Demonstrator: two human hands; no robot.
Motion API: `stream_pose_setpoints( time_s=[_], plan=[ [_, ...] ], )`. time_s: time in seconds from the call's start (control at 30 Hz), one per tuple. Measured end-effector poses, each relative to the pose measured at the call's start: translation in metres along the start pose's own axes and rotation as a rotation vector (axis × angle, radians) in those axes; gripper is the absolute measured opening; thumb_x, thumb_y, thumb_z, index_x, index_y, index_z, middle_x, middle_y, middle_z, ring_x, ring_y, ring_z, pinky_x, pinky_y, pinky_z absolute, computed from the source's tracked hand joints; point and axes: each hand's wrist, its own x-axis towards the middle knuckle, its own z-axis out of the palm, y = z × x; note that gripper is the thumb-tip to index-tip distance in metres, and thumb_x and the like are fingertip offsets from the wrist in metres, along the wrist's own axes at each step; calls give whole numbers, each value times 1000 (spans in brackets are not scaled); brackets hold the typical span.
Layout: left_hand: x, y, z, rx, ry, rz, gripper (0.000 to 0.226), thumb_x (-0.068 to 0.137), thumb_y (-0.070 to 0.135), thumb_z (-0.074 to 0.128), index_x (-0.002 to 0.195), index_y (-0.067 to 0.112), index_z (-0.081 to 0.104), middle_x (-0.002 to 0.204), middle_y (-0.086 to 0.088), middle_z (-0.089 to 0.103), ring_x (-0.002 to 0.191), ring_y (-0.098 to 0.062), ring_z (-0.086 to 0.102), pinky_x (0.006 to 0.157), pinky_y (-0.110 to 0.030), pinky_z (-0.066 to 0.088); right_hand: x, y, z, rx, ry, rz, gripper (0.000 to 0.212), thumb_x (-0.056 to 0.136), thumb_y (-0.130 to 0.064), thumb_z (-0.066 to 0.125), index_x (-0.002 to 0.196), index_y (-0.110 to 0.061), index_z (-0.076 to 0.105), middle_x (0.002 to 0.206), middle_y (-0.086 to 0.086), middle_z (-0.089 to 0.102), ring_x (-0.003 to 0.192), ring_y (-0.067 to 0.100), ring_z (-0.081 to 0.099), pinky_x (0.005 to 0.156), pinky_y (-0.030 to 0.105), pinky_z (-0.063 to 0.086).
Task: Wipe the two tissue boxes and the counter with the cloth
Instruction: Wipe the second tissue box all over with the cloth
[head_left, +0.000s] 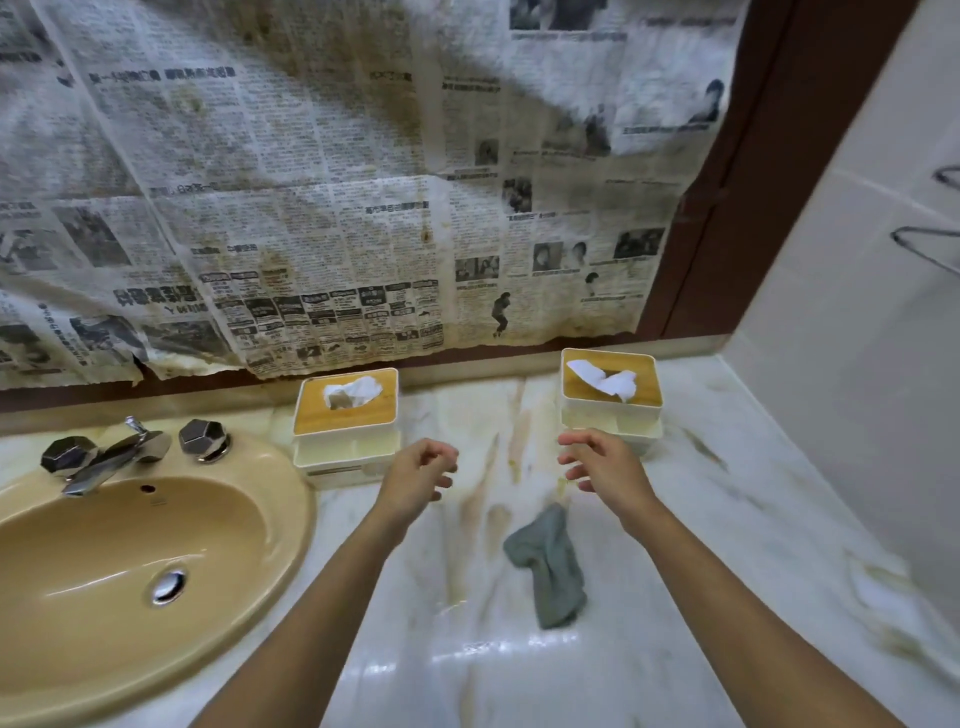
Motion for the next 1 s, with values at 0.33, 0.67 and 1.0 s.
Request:
stream_pose_setpoints(
  time_s=[0.33,0.67,1.0],
  plan=[
    [36,28,100,-17,-114,-76,20,94,20,56,109,14,67,109,-1,68,92,-19,66,79,-34,55,34,27,-78,76,300,124,26,87,-20,50,109,-23,64,99,3,67,81,20,64,77,41,57],
    [103,70,150,0,-166,-133,35,102,27,47,134,14,52,120,-2,56,109,-23,54,99,-39,46,105,15,-102,-68,417,198,39,95,-23,45,132,-19,54,128,8,57,111,29,56,88,36,49],
    [115,83,169,-22,-196,-139,25,99,31,46,111,21,65,111,7,62,106,-14,54,87,-28,33,136,21,-113,44,277,325,23,88,-24,43,71,-17,56,80,5,57,75,23,51,70,38,39]
  ],
)
